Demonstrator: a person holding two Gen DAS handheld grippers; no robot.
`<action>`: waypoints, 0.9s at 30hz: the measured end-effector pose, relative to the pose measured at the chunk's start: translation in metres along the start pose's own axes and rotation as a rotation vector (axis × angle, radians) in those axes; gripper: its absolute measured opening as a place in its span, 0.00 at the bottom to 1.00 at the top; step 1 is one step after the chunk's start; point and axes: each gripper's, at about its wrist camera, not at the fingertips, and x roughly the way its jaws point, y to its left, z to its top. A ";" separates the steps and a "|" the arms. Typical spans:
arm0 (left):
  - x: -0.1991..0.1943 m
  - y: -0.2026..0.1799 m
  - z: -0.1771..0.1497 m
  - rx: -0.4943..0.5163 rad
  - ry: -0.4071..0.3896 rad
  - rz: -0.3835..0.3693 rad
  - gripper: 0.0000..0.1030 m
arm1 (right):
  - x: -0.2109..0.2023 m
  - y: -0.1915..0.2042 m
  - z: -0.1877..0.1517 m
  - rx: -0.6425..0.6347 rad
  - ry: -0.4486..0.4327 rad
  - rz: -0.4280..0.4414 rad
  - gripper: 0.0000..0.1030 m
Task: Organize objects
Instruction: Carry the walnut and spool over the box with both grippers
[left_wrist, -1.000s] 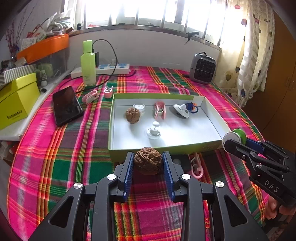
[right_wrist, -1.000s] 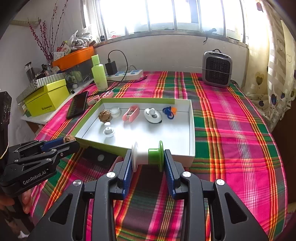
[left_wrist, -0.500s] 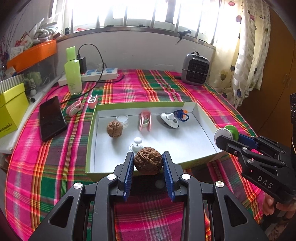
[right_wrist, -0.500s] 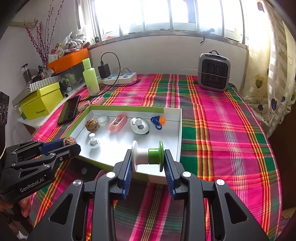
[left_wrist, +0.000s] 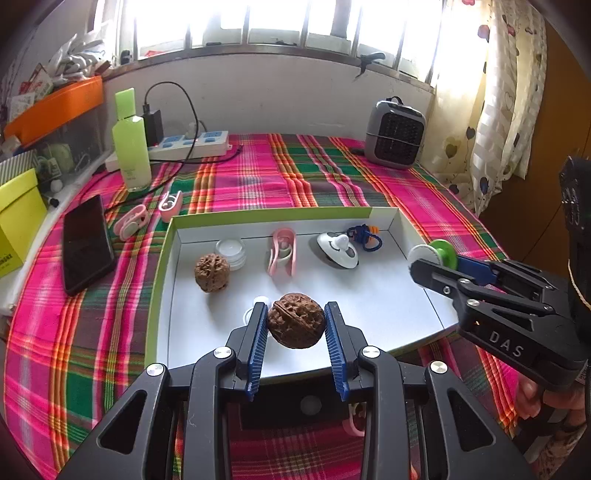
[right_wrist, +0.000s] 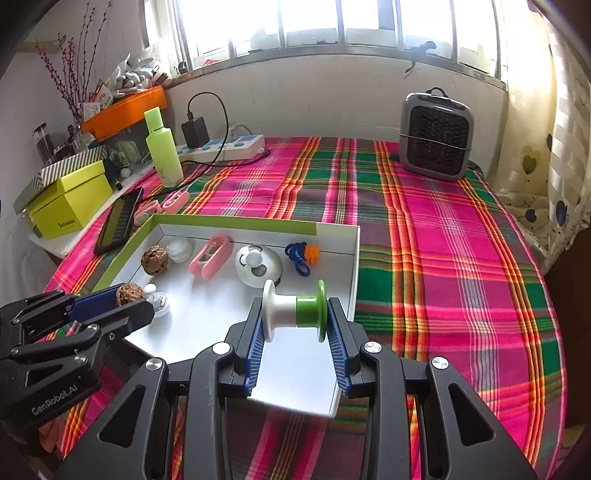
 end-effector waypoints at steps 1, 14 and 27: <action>0.002 0.000 0.001 0.000 0.001 0.004 0.28 | 0.003 0.001 0.001 -0.011 0.005 0.001 0.33; 0.019 -0.001 0.010 0.008 0.013 0.006 0.28 | 0.037 0.005 0.011 -0.053 0.067 0.019 0.33; 0.033 0.002 0.016 0.015 0.028 0.017 0.28 | 0.053 0.008 0.014 -0.091 0.093 0.005 0.33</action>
